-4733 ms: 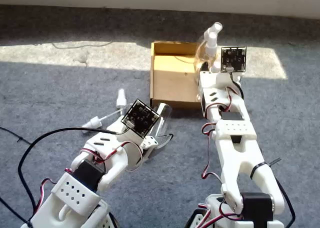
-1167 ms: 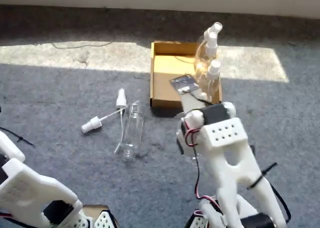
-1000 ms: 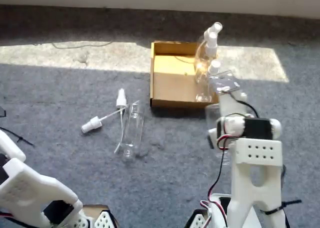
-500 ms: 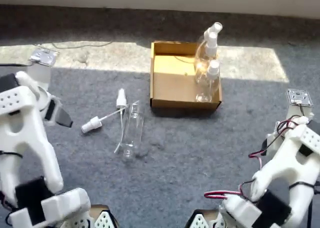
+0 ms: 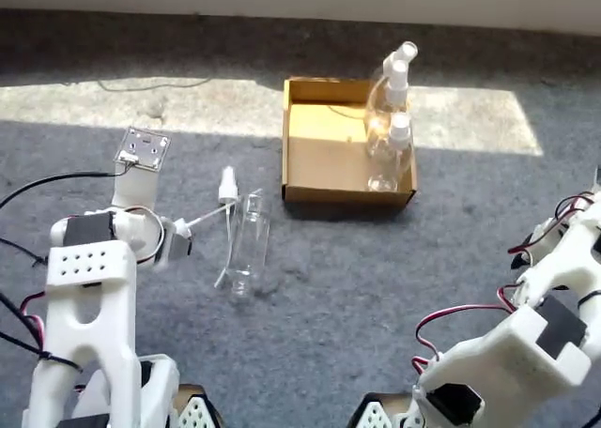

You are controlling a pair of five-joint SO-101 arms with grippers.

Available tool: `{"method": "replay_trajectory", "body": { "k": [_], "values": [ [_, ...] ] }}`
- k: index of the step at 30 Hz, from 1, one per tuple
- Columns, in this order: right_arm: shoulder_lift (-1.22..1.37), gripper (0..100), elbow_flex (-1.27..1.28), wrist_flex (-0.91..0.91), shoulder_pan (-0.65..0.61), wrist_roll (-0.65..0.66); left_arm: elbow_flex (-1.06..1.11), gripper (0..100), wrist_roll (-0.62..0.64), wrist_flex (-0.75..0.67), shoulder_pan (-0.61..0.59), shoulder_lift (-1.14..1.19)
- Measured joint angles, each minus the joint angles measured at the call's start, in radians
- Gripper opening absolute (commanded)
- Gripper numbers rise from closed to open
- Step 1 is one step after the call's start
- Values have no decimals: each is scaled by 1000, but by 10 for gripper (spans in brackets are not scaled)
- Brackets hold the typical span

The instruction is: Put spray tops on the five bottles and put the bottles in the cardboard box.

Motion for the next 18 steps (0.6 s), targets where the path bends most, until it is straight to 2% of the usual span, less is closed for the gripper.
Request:
{"method": "replay_trajectory", "body": {
  "k": [3, 9, 15, 18],
  "values": [
    [5, 48, -2, -32, -29, -92, 46, 260, 78, -37, 34, -11],
    [6, 231, -3, -46, -60, -164, 163, 259, 117, -146, 72, -12],
    [14, 245, 0, -6, -71, -166, 189, 259, 117, -184, 72, -12],
    [14, 245, 2, 57, -74, -68, 189, 258, 117, -184, 72, -12]
  ]
}}
